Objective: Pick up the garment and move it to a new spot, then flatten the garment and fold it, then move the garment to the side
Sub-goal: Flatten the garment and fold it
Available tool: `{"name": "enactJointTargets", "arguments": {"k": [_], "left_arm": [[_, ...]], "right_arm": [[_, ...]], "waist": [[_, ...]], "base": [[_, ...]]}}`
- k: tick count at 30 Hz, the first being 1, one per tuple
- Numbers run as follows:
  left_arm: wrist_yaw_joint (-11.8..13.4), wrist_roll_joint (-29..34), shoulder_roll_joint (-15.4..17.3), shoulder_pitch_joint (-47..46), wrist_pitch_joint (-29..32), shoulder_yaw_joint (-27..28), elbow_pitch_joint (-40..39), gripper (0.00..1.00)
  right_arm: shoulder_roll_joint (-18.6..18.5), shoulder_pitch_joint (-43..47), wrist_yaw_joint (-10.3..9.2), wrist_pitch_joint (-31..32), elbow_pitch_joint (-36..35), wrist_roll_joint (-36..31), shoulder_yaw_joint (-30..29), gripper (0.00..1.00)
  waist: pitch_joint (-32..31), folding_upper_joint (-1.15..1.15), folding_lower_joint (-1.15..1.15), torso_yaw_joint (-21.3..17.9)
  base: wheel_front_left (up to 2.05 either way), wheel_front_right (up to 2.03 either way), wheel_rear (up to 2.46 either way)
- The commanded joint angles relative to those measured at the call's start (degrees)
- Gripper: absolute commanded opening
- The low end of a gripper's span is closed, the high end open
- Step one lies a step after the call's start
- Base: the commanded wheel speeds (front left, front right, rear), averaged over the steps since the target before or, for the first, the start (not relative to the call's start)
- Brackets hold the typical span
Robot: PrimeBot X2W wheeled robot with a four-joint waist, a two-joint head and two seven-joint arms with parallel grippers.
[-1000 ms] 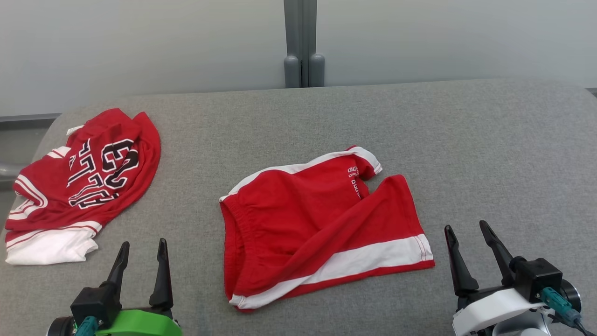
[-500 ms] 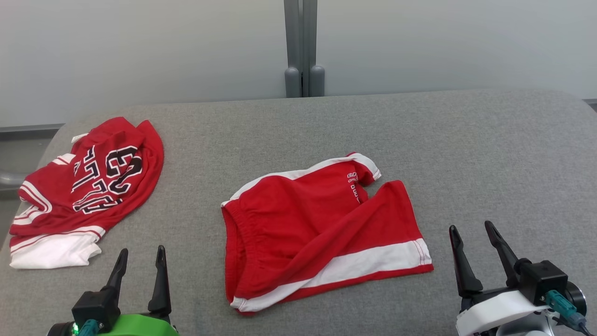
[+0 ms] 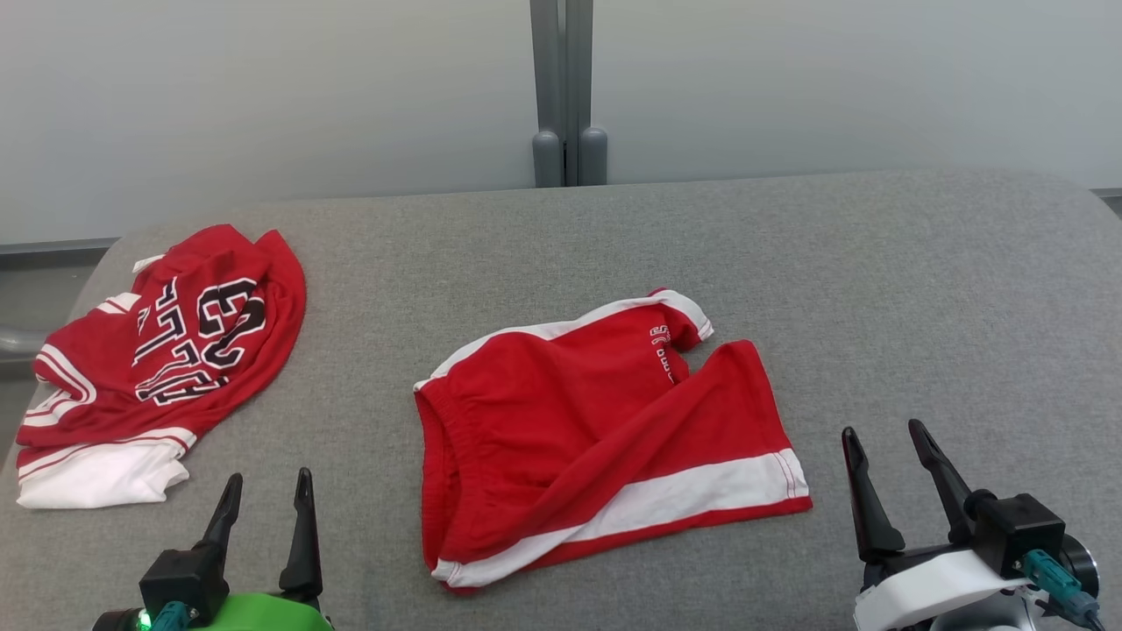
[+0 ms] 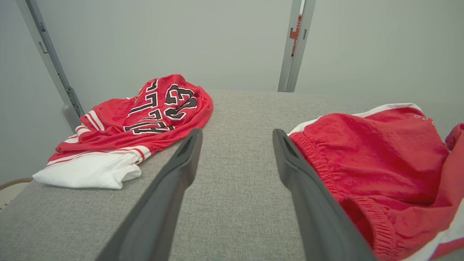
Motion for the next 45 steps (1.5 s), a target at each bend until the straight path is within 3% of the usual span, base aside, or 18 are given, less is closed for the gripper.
{"name": "enactJointTargets", "arguments": {"k": [1, 35, 45], "left_arm": [[0.2, 0.1, 0.4, -0.3, 0.0, 0.0, 0.3, 1.0], [1.1, -1.2, 1.0, -0.1, 0.0, -1.6, -0.2, 1.0], [0.0, -1.2, 1.5, -1.1, 0.0, -7.1, 1.9, 1.0]], "right_arm": [[0.1, 0.4, -0.06, -0.2, 0.2, -0.3, 0.1, 1.0], [0.2, -0.4, -0.06, -0.2, 1.9, -0.1, 0.3, 1.0], [-1.8, -3.0, -0.06, -0.2, 8.0, 0.1, 2.2, 1.0]], "waist": [[0.1, 0.0, 0.0, 0.0], [0.4, 0.0, 0.0, 0.2], [1.4, 0.0, 0.0, 0.7]], "base": [[0.0, 0.0, 0.0], [0.0, 0.0, 0.0], [0.0, 0.0, 0.0]]}}
